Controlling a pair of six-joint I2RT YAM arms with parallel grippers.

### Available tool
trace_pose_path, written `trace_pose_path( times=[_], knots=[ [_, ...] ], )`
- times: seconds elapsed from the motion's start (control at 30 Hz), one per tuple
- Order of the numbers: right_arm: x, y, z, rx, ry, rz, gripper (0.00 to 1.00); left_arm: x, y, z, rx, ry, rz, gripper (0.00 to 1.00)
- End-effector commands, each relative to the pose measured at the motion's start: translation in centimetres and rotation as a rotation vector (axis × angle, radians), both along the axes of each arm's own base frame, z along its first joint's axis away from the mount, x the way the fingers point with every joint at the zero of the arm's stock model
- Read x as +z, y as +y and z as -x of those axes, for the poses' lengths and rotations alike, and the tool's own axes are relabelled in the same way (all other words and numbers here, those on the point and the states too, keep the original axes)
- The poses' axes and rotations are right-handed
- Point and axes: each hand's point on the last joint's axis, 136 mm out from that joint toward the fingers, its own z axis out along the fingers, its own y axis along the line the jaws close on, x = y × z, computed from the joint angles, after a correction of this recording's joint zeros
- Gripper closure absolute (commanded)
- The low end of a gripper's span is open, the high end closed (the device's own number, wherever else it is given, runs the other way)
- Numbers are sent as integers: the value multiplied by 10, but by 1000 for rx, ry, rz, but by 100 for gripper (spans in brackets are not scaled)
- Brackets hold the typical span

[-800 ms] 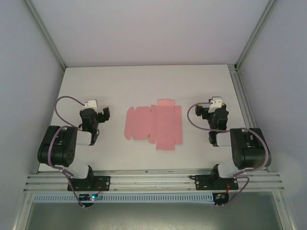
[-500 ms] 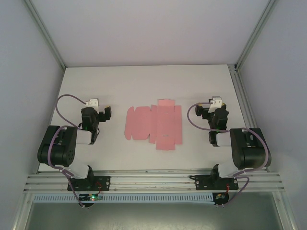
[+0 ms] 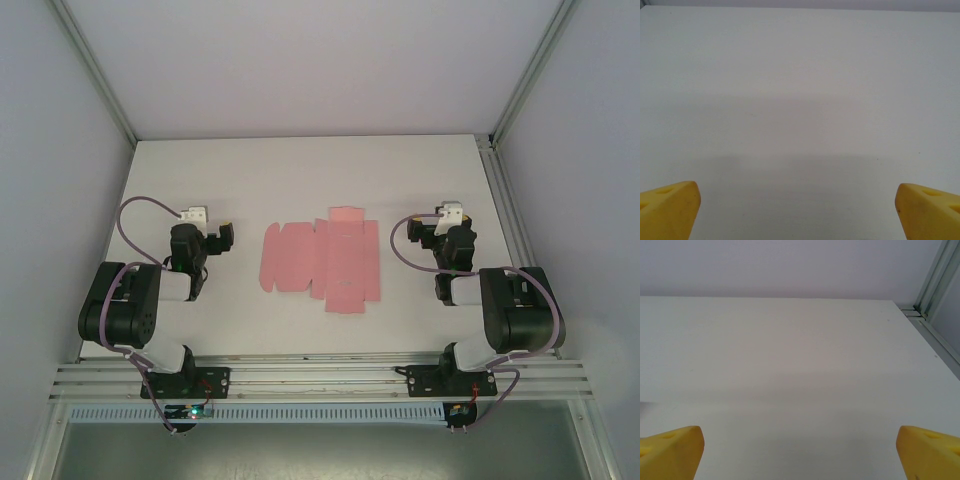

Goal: Assemble paper box

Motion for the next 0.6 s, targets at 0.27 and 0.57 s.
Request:
trace_pose_path(
  times=[0.27,0.57],
  knots=[
    [26,-1,4,-11,-24,-8,2,31,9,-10,39,30,-22,0],
    [54,34,19,-61,279,-135,4,97,-16,0,33,110,277,0]
  ],
)
